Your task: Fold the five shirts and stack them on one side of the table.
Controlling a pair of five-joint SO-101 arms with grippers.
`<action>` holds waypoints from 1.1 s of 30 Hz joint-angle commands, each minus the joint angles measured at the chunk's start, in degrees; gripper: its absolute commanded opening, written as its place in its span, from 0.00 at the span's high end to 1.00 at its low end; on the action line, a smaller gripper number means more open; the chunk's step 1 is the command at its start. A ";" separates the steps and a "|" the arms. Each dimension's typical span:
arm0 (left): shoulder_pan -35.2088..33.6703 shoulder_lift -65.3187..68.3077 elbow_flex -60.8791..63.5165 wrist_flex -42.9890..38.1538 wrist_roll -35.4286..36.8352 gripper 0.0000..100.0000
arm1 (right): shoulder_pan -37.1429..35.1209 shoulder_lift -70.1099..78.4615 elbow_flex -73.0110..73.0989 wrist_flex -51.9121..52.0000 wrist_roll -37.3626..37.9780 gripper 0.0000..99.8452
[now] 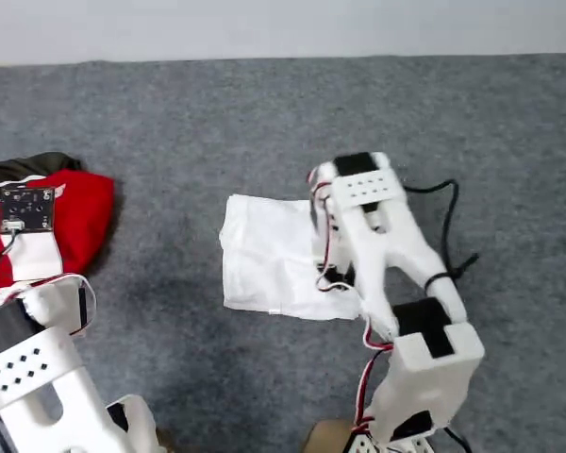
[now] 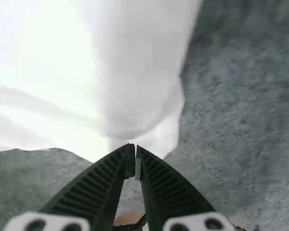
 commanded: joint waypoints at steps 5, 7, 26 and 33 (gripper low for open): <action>0.00 -0.79 -0.22 -0.97 -0.53 1.00 | 5.05 -3.82 -6.68 -7.34 4.40 0.99; 0.00 -0.88 -0.31 -0.97 -0.53 1.00 | 5.05 -2.51 -6.59 -12.62 6.42 0.99; 0.09 -0.79 -0.22 -1.05 -0.53 1.00 | 6.99 23.16 -42.90 -2.42 12.92 0.99; 0.09 -0.88 -0.13 -1.76 -0.53 1.00 | 2.59 23.08 -47.56 6.99 12.92 0.99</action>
